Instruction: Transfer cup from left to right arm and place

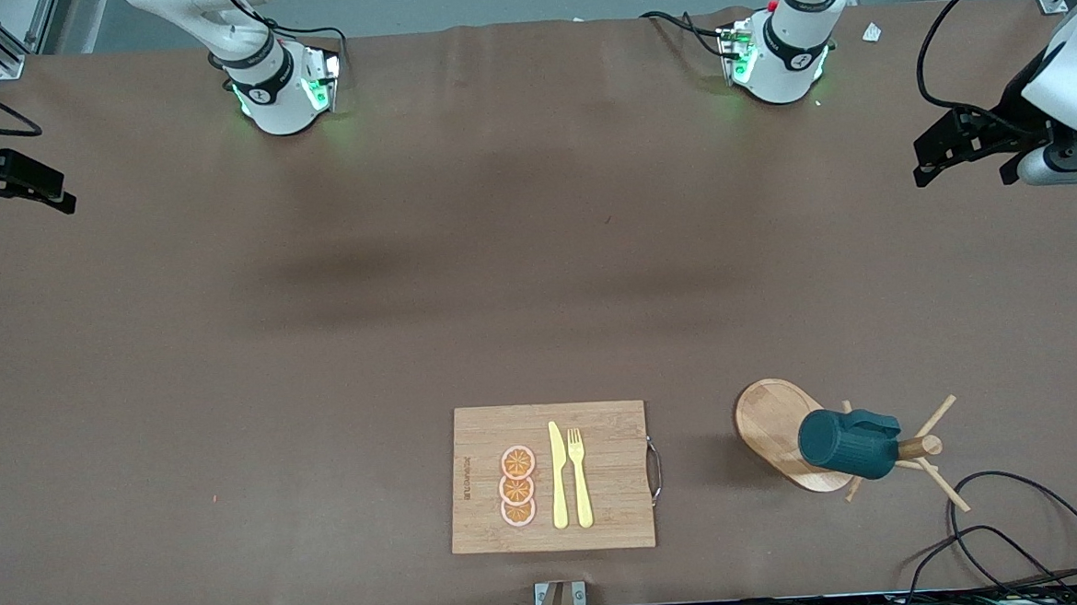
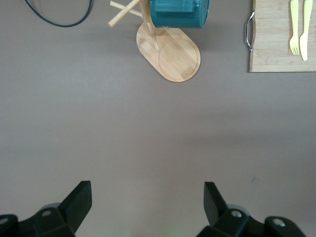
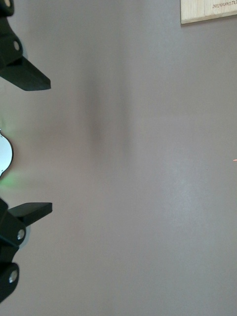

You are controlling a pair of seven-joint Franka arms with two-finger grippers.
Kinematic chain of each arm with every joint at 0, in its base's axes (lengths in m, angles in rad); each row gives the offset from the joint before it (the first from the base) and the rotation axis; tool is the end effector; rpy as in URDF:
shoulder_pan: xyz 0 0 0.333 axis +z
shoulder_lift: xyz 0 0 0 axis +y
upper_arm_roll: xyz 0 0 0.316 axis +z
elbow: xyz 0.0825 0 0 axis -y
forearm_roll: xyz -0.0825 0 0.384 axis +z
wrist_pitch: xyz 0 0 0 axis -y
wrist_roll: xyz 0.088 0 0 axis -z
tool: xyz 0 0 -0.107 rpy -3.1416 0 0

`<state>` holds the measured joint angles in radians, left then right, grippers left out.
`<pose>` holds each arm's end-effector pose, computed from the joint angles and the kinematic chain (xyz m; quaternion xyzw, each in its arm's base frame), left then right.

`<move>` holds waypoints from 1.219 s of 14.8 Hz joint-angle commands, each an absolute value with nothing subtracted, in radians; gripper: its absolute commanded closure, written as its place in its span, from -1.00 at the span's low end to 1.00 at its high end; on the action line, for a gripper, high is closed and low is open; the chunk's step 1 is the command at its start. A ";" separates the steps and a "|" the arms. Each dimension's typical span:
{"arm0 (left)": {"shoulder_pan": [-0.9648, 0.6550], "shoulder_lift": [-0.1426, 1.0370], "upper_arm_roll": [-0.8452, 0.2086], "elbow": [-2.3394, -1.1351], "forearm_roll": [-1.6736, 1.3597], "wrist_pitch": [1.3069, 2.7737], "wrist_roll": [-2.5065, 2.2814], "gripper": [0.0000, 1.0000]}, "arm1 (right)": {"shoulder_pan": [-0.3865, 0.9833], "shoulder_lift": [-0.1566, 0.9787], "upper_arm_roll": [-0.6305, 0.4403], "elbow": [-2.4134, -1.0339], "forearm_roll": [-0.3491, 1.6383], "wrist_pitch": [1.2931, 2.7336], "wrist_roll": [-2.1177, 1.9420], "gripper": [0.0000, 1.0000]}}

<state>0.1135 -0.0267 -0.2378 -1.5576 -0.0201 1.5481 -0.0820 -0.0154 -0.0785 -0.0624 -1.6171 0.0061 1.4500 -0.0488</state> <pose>0.5398 -0.0716 0.6430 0.9997 -0.0214 0.0075 0.0077 0.5152 -0.0408 0.6349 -0.9989 0.0140 0.0439 0.0083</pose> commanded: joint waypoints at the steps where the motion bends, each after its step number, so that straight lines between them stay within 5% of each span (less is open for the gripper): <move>1: 0.117 -0.006 -0.238 -1.542 -0.015 1.557 -0.072 -1.00 | -0.025 -0.106 -0.055 -1.644 0.012 1.454 -0.057 -1.00; 9: 0.155 0.070 -0.226 -1.537 -0.057 1.606 -0.161 -1.00 | -0.025 -0.106 -0.055 -1.644 0.012 1.454 -0.057 -1.00; 18: 0.219 0.322 -0.224 -1.365 -0.309 1.799 -0.685 -1.00 | -0.023 -0.106 -0.055 -1.644 0.012 1.456 -0.057 -1.00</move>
